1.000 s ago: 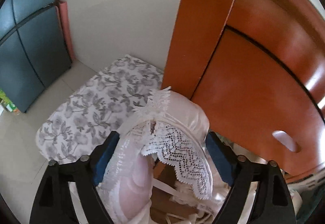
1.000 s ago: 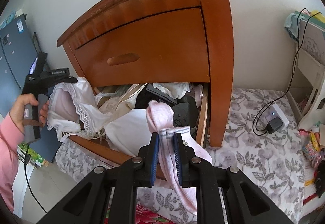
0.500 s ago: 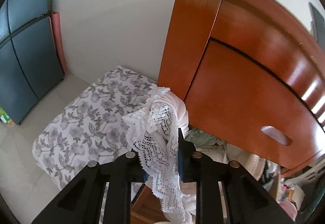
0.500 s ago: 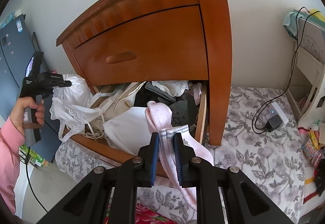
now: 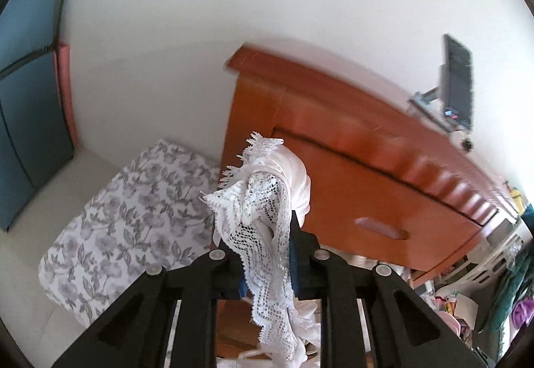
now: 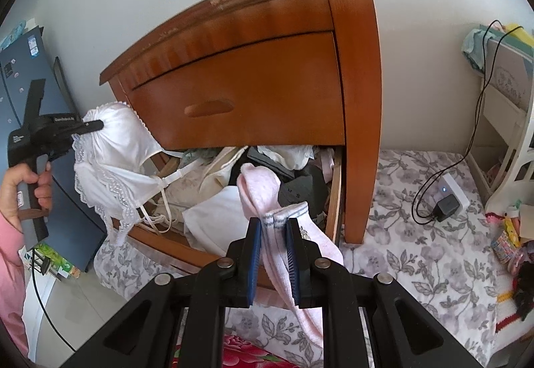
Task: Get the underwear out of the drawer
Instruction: 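Raise the bra clear of the drawer with the left tool while the right tool holds the sock, then carry the bra with the left tool while the right tool carries the sock toward the bed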
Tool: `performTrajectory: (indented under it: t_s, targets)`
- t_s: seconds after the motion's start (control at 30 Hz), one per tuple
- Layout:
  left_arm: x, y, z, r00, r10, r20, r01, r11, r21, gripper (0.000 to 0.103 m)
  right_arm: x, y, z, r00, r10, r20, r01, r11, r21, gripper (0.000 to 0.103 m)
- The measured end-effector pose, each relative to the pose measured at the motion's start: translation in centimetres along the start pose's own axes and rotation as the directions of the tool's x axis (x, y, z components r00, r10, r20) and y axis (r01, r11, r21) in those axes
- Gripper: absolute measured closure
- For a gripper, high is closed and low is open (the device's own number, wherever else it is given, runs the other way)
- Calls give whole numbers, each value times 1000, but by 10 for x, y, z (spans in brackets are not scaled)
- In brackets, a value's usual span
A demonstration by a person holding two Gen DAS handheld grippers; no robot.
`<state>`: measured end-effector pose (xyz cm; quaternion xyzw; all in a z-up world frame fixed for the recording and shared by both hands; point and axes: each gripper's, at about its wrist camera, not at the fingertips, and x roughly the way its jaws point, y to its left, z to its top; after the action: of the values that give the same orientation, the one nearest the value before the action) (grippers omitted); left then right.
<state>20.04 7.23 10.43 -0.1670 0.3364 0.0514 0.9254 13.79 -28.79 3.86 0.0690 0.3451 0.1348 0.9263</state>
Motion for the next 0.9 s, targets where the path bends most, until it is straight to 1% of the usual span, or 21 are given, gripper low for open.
performTrajectory:
  t_s: [0.17, 0.27, 0.4, 0.43, 0.53, 0.77, 0.9]
  targets:
    - [-28, -16, 8, 998, -40, 40, 38, 998, 47, 84, -16, 7, 5, 1000, 1, 25, -1, 1000, -11, 87]
    - [-44, -28, 10, 996, -49, 68, 42, 995, 87, 84, -26, 9, 7, 999, 1, 43, 0, 1000, -16, 87]
    - [-61, -38, 12, 994, -66, 93, 55, 992, 115, 84, -38, 10, 11, 998, -1, 63, 3, 1000, -21, 87]
    - [-66, -41, 13, 993, -60, 106, 46, 990, 131, 84, -43, 11, 12, 997, -3, 72, 5, 1000, -22, 87]
    - [-81, -51, 14, 988, -74, 135, 52, 986, 161, 84, -53, 9, 14, 996, -3, 93, 5, 1000, -21, 87]
    - [-116, -87, 14, 975, -143, 171, 101, 967, 236, 84, -81, -2, 14, 990, -16, 137, 18, 1000, -8, 87]
    - [-127, -110, 9, 968, -191, 164, 142, 952, 273, 84, -98, -15, 13, 987, -33, 159, 34, 999, 0, 87]
